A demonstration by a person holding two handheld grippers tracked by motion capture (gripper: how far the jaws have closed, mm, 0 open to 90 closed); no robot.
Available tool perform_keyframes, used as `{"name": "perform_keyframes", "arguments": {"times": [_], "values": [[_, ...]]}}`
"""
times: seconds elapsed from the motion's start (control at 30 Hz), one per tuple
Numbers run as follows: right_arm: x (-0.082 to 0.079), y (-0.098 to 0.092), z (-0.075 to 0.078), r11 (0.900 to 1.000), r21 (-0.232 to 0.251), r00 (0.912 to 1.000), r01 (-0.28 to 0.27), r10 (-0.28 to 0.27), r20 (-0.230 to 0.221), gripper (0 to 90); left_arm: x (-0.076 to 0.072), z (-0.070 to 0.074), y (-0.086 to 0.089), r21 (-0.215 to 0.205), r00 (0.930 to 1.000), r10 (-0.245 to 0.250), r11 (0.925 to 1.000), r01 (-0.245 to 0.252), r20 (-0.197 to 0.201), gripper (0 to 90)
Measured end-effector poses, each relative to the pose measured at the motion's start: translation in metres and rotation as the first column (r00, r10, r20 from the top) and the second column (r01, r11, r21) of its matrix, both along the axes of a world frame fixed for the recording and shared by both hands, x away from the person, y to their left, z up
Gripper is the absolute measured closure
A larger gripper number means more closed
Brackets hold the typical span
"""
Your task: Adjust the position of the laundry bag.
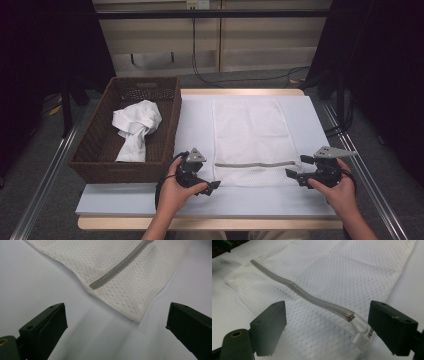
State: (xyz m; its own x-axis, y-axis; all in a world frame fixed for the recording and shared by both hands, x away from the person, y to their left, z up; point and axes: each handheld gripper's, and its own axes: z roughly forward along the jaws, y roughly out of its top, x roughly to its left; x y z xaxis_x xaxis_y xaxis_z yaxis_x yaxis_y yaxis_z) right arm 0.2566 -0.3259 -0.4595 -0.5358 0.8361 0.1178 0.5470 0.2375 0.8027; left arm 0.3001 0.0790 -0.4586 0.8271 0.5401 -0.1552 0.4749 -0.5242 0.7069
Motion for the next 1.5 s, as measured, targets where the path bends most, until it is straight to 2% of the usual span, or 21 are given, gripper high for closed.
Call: {"name": "perform_keyframes", "arguments": {"times": [0.1, 0.13, 0.27, 0.33, 0.43, 0.47, 0.53, 0.6, 0.67, 0.73, 0.87, 1.03, 1.1, 1.17, 1.23, 1.27, 1.3, 1.33, 1.4, 1.47, 1.5], "values": [[0.0, -0.001, 0.0, 1.0, 0.004, 1.0, 0.001, -0.001, 0.005, 15.2, 0.0, 0.0, -0.003, -0.01, 1.0, -0.003, 0.9999, 0.003, -0.006, 2.7], [0.0, -0.001, 0.0, 1.0, 0.0, 1.0, 0.0, 0.0, 0.006, 15.2, 0.001, 0.0, -0.004, 0.007, 1.0, 0.001, 1.0, -0.001, -0.009, 2.6], [-0.001, -0.001, 0.0, 1.0, -0.014, 1.0, -0.002, 0.002, 0.003, 15.2, 0.003, -0.001, -0.006, 0.002, 0.9997, 0.01, 1.0, -0.009, -0.023, 2.6], [-0.001, -0.001, 0.0, 1.0, -0.014, 1.0, 0.0, 0.0, 0.004, 15.2, 0.004, 0.0, -0.007, -0.024, 0.9994, 0.009, 0.9997, -0.01, -0.035, 2.6], [-0.001, -0.002, -0.001, 1.0, -0.016, 1.0, 0.002, -0.002, 0.006, 15.2, 0.007, 0.001, -0.008, -0.021, 0.9984, 0.017, 0.9996, -0.018, -0.055, 2.0], [-0.001, -0.003, -0.001, 1.0, -0.018, 1.0, 0.006, -0.005, 0.004, 15.2, 0.01, 0.003, -0.01, -0.012, 0.9973, 0.032, 0.9994, -0.033, -0.066, 1.5], [-0.001, -0.003, 0.0, 1.0, -0.022, 0.9999, 0.012, -0.012, 0.01, 15.2, 0.015, 0.004, -0.011, -0.035, 0.9947, 0.042, 0.9984, -0.045, -0.094, 1.2], [-0.002, -0.003, 0.0, 1.0, -0.021, 0.9998, 0.014, -0.014, 0.017, 15.2, 0.018, 0.006, -0.013, -0.038, 0.9943, 0.046, 0.998, -0.05, -0.097, 1.2], [-0.002, -0.003, 0.002, 1.0, -0.016, 0.9996, 0.018, -0.017, 0.022, 15.2, 0.026, 0.009, -0.019, -0.043, 0.9907, 0.061, 0.9969, -0.066, -0.122, 0.1], [-0.003, -0.004, 0.002, 1.0, -0.012, 0.9994, 0.02, -0.02, 0.027, 15.1, 0.031, 0.012, -0.025, -0.016, 0.9908, 0.073, 0.997, -0.075, -0.114, 0.0], [-0.003, -0.003, 0.001, 1.0, -0.02, 0.9995, 0.019, -0.018, 0.027, 15.1, 0.04, 0.018, -0.039, 0.0, 0.9915, 0.088, 0.9961, -0.088, -0.096, 0.0], [-0.005, 0.0, 0.002, 0.999, -0.034, 0.9994, 0.012, -0.01, 0.032, 15.0, 0.056, 0.021, -0.052, 0.01, 0.9848, 0.144, 0.9895, -0.144, -0.096, 0.1], [-0.006, 0.001, 0.003, 0.999, -0.039, 0.9992, 0.006, -0.005, 0.04, 14.9, 0.06, 0.021, -0.054, 0.023, 0.9845, 0.148, 0.989, -0.146, -0.094, 0.5], [-0.006, 0.002, 0.003, 0.999, -0.048, 0.9992, 0.003, -0.001, 0.041, 14.8, 0.069, 0.02, -0.058, 0.018, 0.9769, 0.192, 0.9814, -0.191, -0.094, 1.1], [-0.007, 0.003, 0.003, 0.999, -0.051, 0.999, -0.003, 0.005, 0.043, 14.8, 0.072, 0.019, -0.057, 0.028, 0.9771, 0.191, 0.9815, -0.189, -0.094, 3.4], [-0.007, 0.003, 0.003, 0.999, -0.053, 0.999, -0.002, 0.005, 0.045, 14.7, 0.077, 0.017, -0.057, 0.03, 0.9711, 0.221, 0.9753, -0.219, -0.091, 3.4], [-0.007, 0.003, 0.003, 0.998, -0.055, 0.999, -0.003, 0.006, 0.044, 14.7, 0.08, 0.016, -0.056, 0.036, 0.9703, 0.222, 0.975, -0.219, -0.096, 3.4], [-0.007, 0.003, 0.003, 0.998, -0.055, 0.999, -0.004, 0.006, 0.045, 14.7, 0.082, 0.014, -0.056, 0.028, 0.965, 0.242, 0.9702, -0.241, -0.101, 3.6], [-0.007, 0.002, 0.004, 0.999, -0.053, 0.999, -0.002, 0.004, 0.044, 14.6, 0.084, 0.013, -0.054, 0.041, 0.9644, 0.241, 0.9703, -0.238, -0.108, 3.7], [-0.007, 0.002, 0.004, 0.999, -0.05, 0.999, 0.003, 0.0, 0.045, 14.6, 0.088, 0.01, -0.053, 0.041, 0.9574, 0.269, 0.9631, -0.266, -0.105, 3.7], [-0.007, 0.002, 0.004, 0.999, -0.05, 0.999, 0.003, 0.0, 0.045, 14.6, 0.088, 0.01, -0.053, 0.041, 0.9574, 0.269, 0.9631, -0.266, -0.105, 3.7]]}}
